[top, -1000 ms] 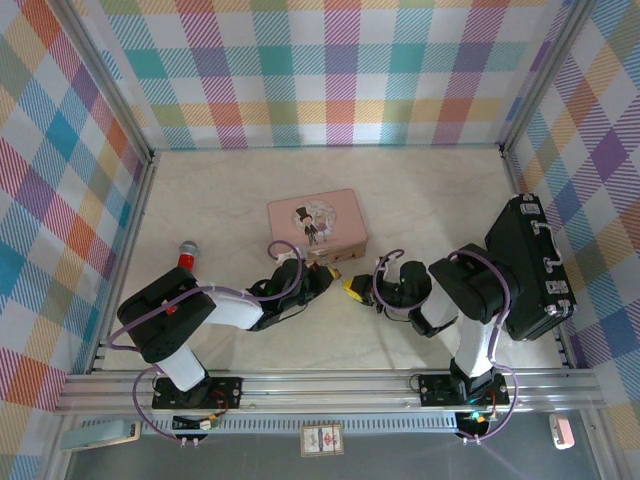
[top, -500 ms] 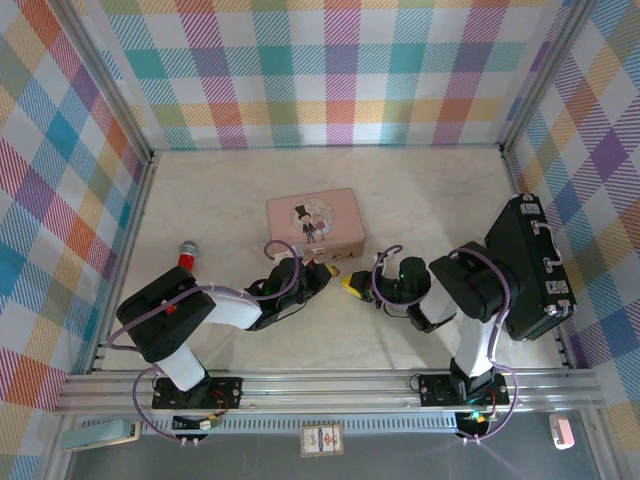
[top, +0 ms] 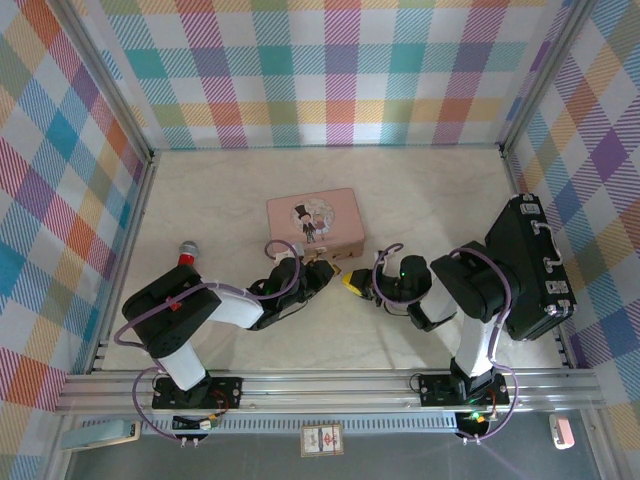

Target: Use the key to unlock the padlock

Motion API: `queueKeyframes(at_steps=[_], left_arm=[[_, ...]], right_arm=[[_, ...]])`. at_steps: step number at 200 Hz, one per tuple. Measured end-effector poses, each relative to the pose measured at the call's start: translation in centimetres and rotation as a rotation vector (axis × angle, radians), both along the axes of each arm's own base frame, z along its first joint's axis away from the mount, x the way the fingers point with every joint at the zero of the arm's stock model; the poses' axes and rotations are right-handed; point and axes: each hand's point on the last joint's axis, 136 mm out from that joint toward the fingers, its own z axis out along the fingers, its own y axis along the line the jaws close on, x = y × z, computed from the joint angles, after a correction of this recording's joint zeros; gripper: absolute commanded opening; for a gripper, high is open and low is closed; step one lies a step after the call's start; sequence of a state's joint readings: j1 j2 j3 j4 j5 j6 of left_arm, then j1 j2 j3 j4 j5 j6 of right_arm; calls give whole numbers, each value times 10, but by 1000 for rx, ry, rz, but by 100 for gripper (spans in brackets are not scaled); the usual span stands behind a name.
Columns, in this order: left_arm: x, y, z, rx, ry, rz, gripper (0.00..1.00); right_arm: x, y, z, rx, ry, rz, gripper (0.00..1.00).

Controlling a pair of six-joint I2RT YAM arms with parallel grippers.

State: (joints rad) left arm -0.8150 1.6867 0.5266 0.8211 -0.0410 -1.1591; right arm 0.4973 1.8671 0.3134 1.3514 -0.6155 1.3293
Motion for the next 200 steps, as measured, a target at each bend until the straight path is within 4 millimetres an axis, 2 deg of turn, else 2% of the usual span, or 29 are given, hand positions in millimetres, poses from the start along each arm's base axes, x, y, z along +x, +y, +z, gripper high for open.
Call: queueKeyframes(at_steps=[43,128,200], left_arm=[[1,-2,0,-11,-2,-3,31],[4,-6,-8,-7,13,-15,35],[5,-10,-4,-22,8,-25,19]], right_arm=[[0,1,2,5,-5,7,0],[0,1,2,4,-7,8,0],[-1,2,2,6,-6,14,0]])
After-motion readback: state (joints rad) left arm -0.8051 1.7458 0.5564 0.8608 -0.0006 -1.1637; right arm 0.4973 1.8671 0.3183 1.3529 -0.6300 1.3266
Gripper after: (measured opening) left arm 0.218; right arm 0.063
